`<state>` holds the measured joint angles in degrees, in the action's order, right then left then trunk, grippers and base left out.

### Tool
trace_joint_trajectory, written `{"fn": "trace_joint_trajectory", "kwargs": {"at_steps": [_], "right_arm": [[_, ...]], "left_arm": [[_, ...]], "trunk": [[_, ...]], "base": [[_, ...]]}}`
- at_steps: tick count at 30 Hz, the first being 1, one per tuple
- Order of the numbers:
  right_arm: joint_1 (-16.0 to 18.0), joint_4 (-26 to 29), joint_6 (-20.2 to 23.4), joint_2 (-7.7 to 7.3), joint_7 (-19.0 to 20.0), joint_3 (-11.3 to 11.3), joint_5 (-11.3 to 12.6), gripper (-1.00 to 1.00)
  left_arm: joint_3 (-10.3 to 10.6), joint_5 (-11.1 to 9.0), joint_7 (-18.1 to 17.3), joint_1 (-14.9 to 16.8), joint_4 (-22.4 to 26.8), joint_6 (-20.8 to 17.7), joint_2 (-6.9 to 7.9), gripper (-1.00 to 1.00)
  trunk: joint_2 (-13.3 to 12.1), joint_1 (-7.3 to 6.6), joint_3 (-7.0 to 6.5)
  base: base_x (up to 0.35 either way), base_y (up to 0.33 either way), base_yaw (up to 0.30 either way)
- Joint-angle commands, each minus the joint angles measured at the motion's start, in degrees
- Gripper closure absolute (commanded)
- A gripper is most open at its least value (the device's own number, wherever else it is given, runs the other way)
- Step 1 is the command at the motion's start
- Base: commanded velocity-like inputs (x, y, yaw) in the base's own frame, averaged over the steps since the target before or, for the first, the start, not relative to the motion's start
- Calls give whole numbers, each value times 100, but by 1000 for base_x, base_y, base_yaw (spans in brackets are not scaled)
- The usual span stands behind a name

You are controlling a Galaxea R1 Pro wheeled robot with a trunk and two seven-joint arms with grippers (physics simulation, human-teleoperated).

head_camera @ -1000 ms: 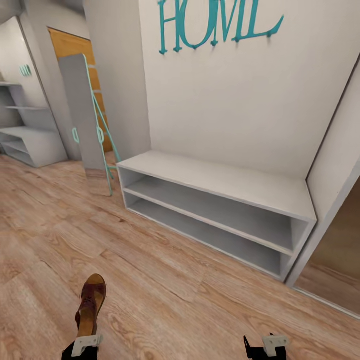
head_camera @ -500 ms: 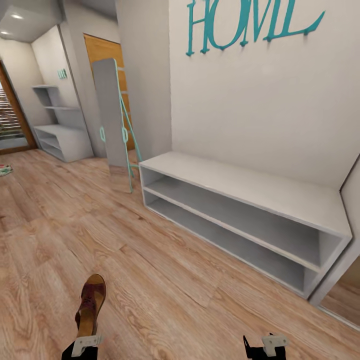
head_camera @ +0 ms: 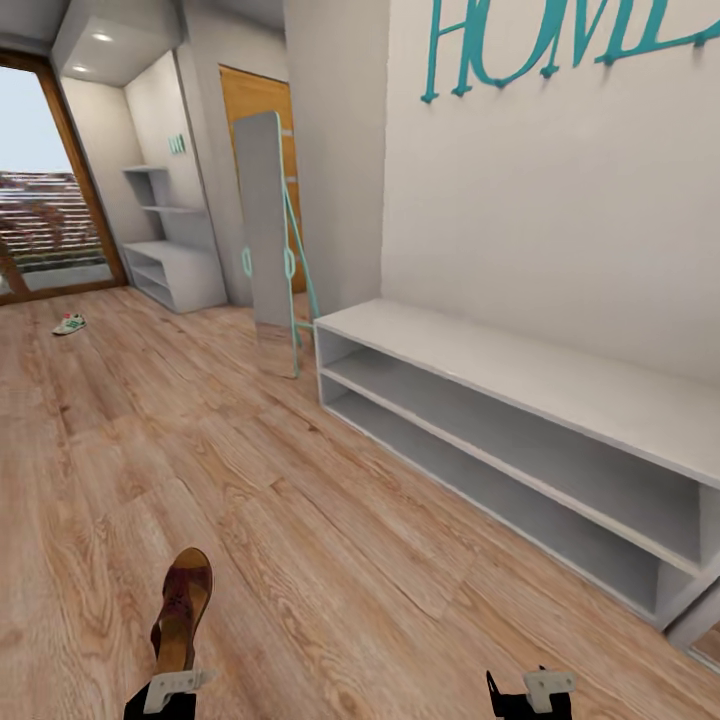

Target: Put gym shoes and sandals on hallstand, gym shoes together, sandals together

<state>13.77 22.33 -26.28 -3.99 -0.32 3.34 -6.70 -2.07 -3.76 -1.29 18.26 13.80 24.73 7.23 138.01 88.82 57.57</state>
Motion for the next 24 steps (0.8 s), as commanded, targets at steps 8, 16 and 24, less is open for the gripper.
{"fn": "trace_joint_trajectory", "kwargs": {"at_steps": [8,16,24], "right_arm": [[3,-1,-18,3,-3,35,-60,-100],[3,-1,-18,3,-3,35,-60,-100],[3,-1,-18,3,-3,35,-60,-100]], "left_arm": [[-12,-21,-12,4,-1,14,1,100],[-14,-27,-12,5,-4,14,5,100],[-16,-34,-12,6,-7,14,6,100]], "trunk": [[2,0,51],[2,0,98],[2,0,144]], "base": [[274,0,225],[335,0,224],[322,97,224]]}}
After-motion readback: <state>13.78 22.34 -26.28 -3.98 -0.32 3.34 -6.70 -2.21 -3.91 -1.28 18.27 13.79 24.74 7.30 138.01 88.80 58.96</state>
